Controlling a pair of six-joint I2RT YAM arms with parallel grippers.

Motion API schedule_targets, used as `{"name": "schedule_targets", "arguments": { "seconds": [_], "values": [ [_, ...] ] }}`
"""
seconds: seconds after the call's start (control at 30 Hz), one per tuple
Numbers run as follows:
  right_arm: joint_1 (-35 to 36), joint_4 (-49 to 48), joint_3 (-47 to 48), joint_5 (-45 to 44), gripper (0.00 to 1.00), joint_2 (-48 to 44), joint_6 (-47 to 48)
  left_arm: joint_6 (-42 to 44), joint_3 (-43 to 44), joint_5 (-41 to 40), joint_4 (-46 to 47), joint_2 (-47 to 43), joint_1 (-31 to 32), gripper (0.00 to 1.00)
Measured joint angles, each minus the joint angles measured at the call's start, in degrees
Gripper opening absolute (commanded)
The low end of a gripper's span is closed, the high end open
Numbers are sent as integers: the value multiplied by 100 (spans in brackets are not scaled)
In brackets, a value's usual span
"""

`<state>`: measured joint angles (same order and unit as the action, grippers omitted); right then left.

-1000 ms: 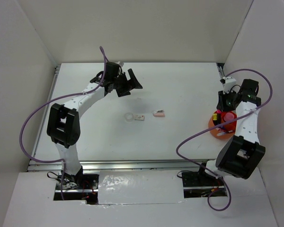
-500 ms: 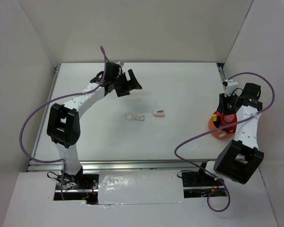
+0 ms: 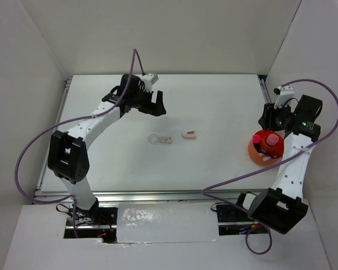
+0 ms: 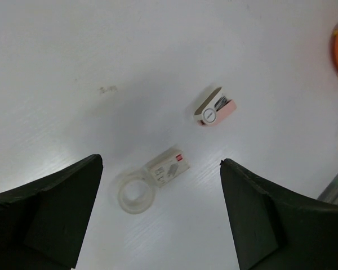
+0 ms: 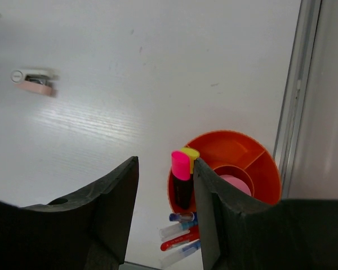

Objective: Sort the stationery into containers
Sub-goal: Pick up the stationery from the center of the board.

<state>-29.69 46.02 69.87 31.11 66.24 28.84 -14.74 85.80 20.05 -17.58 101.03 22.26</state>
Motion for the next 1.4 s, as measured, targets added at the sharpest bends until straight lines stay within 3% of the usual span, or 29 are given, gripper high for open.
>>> {"name": "schedule_targets", "arguments": {
  "seconds": [0.13, 0.27, 0.33, 0.6, 1.17, 1.27, 1.4],
  "values": [
    [0, 133, 262, 306, 49, -11, -380, 1255, 2, 48, -389, 85, 94, 90],
    [-9, 391, 356, 610, 47, 105, -706, 1947, -190, -251, -669, 280, 177, 71],
    [-9, 531, 356, 730, 47, 160, -831, 2083, -302, -461, -789, 385, 201, 66],
    [-9, 621, 306, 1023, 46, 155, -1067, 2208, -378, -1071, -997, 737, 195, 56],
    [-9, 636, 275, 1207, 45, 162, -1082, 2133, -378, -1034, -1147, 1314, 240, 43],
    [7, 627, 243, 1266, 45, 162, -1106, 2033, -378, -1023, -1150, 1429, 289, 38],
    [225, 603, 170, 1285, 45, 170, -1217, 1919, -343, -977, -1137, 1497, 310, 20]
  ]
}}
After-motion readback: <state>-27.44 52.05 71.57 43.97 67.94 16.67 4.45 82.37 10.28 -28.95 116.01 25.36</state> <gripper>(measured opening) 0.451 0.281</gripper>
